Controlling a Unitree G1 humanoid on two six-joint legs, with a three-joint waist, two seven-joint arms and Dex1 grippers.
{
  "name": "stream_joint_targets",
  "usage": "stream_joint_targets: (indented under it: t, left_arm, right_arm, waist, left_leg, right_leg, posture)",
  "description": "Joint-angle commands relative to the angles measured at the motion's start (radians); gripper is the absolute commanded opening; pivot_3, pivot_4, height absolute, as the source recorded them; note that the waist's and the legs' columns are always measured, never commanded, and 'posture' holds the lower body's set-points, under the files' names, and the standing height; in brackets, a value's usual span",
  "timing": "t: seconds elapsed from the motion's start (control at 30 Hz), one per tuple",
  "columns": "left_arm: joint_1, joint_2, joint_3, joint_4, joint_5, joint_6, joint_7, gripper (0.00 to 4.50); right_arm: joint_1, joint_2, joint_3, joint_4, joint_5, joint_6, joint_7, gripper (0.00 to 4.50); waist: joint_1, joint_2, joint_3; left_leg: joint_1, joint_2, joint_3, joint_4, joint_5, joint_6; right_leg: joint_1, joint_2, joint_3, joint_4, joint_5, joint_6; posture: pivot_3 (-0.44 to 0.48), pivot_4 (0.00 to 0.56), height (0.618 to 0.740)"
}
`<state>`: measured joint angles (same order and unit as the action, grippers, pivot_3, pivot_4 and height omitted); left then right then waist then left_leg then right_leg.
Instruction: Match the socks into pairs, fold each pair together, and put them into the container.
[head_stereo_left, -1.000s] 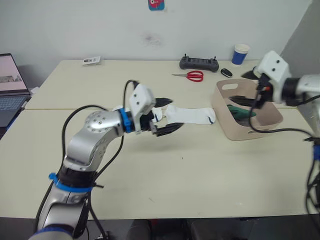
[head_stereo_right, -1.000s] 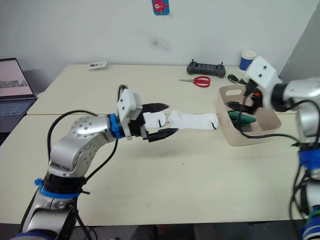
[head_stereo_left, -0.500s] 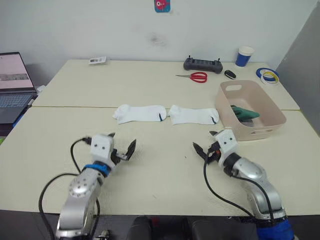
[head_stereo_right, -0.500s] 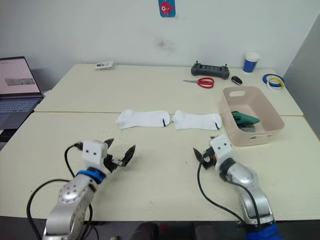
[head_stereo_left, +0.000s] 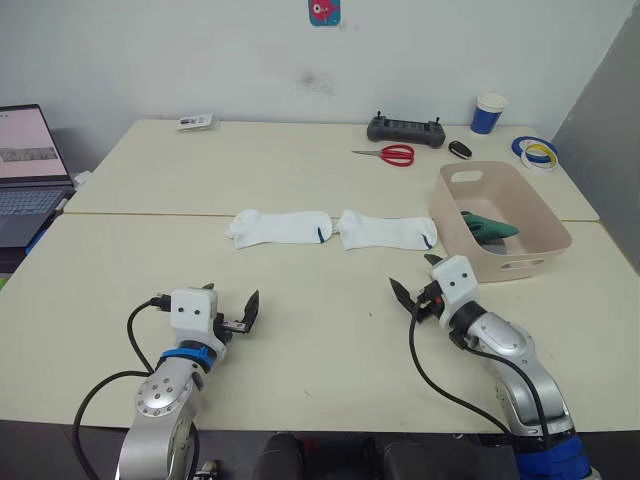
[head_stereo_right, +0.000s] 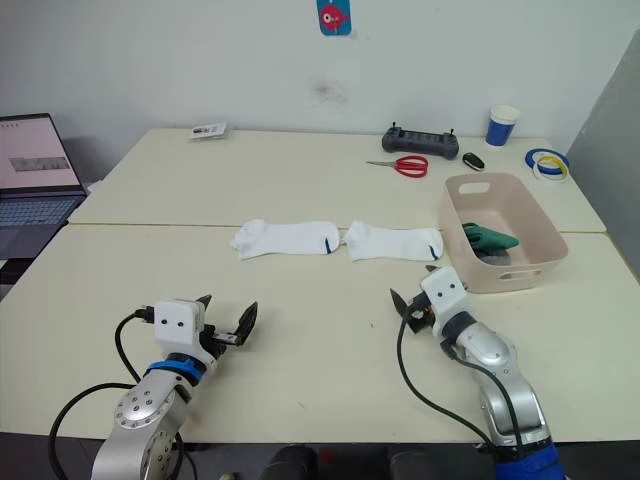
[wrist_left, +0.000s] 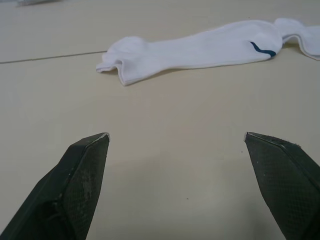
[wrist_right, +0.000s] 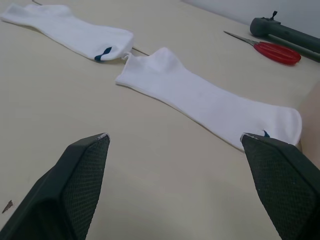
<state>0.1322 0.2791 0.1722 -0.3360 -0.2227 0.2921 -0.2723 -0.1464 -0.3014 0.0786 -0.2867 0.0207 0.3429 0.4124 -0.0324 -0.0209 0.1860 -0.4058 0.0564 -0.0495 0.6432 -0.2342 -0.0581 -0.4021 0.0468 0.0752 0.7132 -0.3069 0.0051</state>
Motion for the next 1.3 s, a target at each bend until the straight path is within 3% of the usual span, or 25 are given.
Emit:
stream_joint_targets:
  t: [0.03, 0.27, 0.43, 1.0, 1.1, 1.3]
  left_arm:
    - [-0.079, 0.054, 0.134, -0.007, -0.112, 0.085, -0.007, 4.5]
    - [-0.307, 0.164, 0.265, 0.162, -0.294, 0.332, -0.026, 4.5]
    - [-0.461, 0.188, 0.246, 0.344, -0.329, 0.426, -0.053, 4.5]
    - [-0.883, 0.112, 0.116, 0.993, -0.151, 0.215, -0.05, 4.5]
    - [-0.929, 0.103, 0.115, 1.07, -0.132, 0.179, -0.043, 3.9]
    - [-0.93, 0.093, 0.116, 1.083, -0.119, 0.162, -0.041, 2.01]
  right_arm:
    - [-0.08, 0.003, 0.025, -0.074, 0.083, 0.066, 0.072, 4.49]
    - [-0.338, -0.033, 0.077, -0.095, 0.21, 0.254, 0.225, 4.49]
    - [-0.432, -0.019, 0.082, -0.068, 0.228, 0.296, 0.213, 4.49]
    - [-0.411, -0.029, 0.1, -0.079, 0.204, 0.293, 0.165, 4.49]
    - [-0.405, -0.031, 0.101, -0.086, 0.202, 0.296, 0.161, 4.5]
    - [-0.393, -0.036, 0.098, -0.1, 0.201, 0.304, 0.151, 4.5]
  waist:
    - [0.0, 0.0, 0.0]
    - [-0.001, -0.001, 0.0]
    - [0.003, -0.001, 0.0]
    - [0.003, -0.001, -0.001]
    - [0.003, -0.001, -0.001]
    - [0.003, -0.001, -0.001]
  left_leg:
    - [0.0, 0.0, 0.0, 0.0, 0.0, 0.0]
    - [0.0, 0.004, -0.001, 0.0, 0.0, 0.0]
    - [-0.001, 0.003, -0.002, 0.0, 0.0, 0.0]
    - [-0.002, 0.003, -0.002, 0.001, 0.0, 0.0]
    - [-0.002, 0.002, -0.002, 0.001, 0.0, 0.0]
    - [-0.002, 0.002, -0.002, 0.001, 0.0, 0.0]
  right_leg:
    - [0.0, 0.0, 0.0, 0.0, 0.0, 0.0]
    - [-0.001, 0.004, -0.003, 0.0, 0.0, 0.0]
    - [0.0, 0.003, -0.004, 0.0, 0.0, -0.001]
    - [-0.001, 0.003, -0.004, 0.001, 0.001, -0.001]
    - [-0.001, 0.002, -0.004, 0.001, 0.001, -0.001]
    - [-0.001, 0.002, -0.004, 0.001, 0.001, -0.001]
  posture:
    - [0.0, 0.15, 0.74]
    - [0.0, 0.15, 0.74]
    - [0.0, 0.15, 0.74]
    - [0.0, 0.15, 0.74]
    - [0.0, 0.15, 0.74]
    - [0.0, 0.15, 0.74]
